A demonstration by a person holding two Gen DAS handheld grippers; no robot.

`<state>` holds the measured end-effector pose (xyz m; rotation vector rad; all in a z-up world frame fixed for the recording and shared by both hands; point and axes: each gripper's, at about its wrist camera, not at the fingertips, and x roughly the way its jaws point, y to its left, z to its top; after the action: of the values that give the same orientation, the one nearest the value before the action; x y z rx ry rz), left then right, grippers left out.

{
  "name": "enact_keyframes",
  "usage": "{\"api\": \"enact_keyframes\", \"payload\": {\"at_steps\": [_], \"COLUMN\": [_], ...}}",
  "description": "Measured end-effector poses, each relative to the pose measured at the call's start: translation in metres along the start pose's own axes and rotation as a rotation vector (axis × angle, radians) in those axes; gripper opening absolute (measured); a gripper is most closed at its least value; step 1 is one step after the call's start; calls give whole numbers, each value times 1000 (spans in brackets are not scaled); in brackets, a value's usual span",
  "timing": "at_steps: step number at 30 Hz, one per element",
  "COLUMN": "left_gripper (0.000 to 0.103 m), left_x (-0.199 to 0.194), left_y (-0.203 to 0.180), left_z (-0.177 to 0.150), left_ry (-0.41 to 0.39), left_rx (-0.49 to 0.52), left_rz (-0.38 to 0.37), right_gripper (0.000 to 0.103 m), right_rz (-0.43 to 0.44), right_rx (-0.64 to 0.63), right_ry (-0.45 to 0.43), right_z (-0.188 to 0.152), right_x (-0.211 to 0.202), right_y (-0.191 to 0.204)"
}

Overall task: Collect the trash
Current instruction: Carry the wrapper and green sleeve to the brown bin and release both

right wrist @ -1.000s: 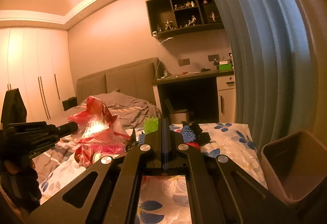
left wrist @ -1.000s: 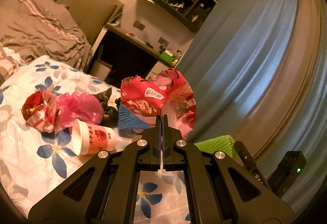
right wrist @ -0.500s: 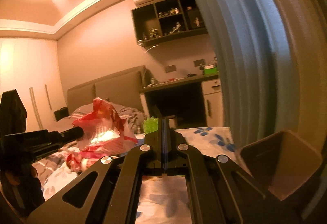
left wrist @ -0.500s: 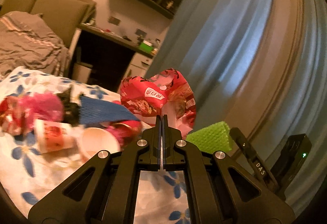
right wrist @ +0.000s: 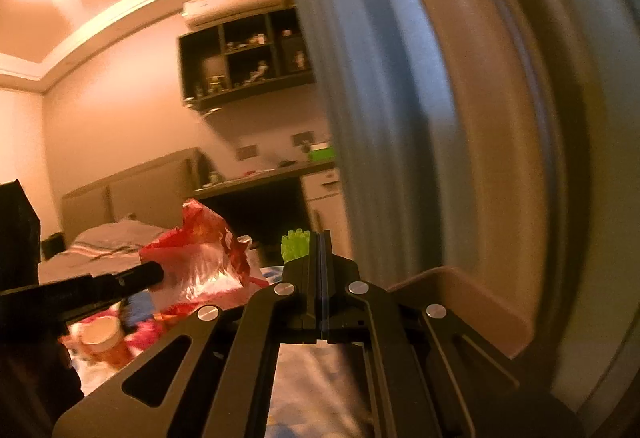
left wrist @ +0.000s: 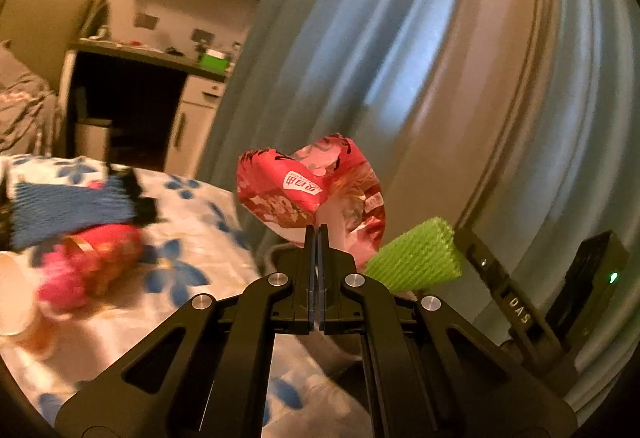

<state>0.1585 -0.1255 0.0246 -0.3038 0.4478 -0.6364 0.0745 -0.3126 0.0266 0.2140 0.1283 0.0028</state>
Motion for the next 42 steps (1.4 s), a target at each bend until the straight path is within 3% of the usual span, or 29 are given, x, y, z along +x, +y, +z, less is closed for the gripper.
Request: {"api": "enact_keyframes", "payload": {"at_steps": [11, 30, 33, 35, 36, 37, 39, 42], "left_gripper": [0, 2, 18, 52, 60, 70, 76, 88], "left_x": [94, 145, 148, 146, 143, 140, 131, 115], "left_y": [-33, -36, -31, -27, -24, -21, -15, -10], "left_z": [-33, -55, -55, -54, -54, -53, -51, -49], "left_ry": [120, 208, 215, 206, 196, 186, 166, 130], "left_rx": [73, 76, 58, 45, 37, 26, 10, 17], "left_rz": [-20, -34, -32, -12, -4, 10, 33, 107], "right_gripper": [1, 1, 1, 4, 12, 26, 35, 39], "right_rz": [-91, -104, -101, -110, -108, -109, -115, -118], "right_rx": [34, 74, 79, 77, 81, 87, 92, 95], "right_ry": [43, 126, 132, 139, 141, 141, 133, 131], "right_z": [-12, -24, -25, -25, -25, -25, -26, -26], "right_x": [24, 59, 62, 65, 65, 65, 62, 59], "right_y": [-55, -82, -84, -84, -85, -86, -87, -87]}}
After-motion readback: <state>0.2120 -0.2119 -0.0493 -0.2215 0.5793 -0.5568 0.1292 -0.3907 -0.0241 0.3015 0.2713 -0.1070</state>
